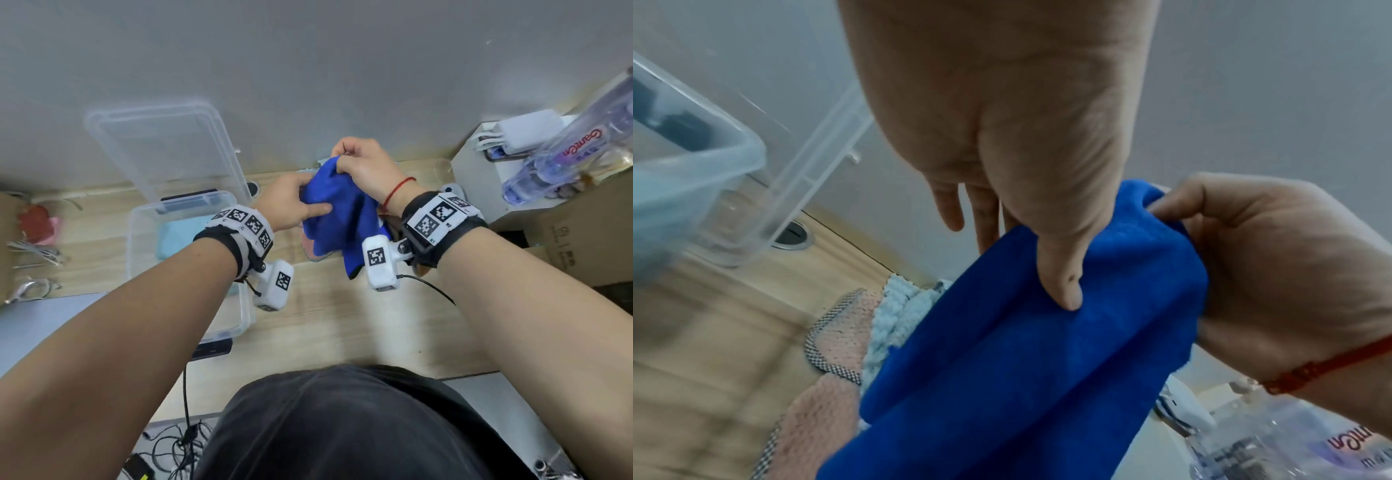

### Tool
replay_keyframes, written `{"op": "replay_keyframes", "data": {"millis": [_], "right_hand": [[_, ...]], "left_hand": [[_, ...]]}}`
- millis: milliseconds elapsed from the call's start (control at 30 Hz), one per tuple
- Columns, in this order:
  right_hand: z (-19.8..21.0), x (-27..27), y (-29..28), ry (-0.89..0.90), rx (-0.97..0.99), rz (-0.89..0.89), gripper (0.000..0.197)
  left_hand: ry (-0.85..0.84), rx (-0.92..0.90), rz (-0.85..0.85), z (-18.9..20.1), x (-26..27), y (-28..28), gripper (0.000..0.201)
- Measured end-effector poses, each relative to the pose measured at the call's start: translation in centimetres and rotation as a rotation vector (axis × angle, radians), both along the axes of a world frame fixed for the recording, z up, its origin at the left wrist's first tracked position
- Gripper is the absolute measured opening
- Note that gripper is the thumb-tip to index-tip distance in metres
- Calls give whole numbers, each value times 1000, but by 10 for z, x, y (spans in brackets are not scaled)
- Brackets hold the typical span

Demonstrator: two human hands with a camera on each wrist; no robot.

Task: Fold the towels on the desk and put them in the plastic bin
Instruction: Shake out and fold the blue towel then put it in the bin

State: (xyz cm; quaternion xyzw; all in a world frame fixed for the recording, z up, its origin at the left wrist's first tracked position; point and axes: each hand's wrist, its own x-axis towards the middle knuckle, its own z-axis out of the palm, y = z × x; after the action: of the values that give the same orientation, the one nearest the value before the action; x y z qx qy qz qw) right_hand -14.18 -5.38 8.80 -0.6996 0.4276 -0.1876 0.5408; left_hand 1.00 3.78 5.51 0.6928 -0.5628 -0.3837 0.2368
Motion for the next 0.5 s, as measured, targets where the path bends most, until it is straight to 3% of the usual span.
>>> {"op": "replay_keyframes", "data": {"millis": [100, 267, 500], "right_hand": [[5, -11, 1, 64, -159, -116, 18], [22, -25, 18, 102, -322, -141, 17], [21, -58, 60, 289, -431, -155, 21]], "left_hand": [[-72, 65, -35, 6, 3, 21, 44], [-227, 73, -41, 16, 11, 60, 17], [-212, -15, 32, 47, 28, 103, 45]]}}
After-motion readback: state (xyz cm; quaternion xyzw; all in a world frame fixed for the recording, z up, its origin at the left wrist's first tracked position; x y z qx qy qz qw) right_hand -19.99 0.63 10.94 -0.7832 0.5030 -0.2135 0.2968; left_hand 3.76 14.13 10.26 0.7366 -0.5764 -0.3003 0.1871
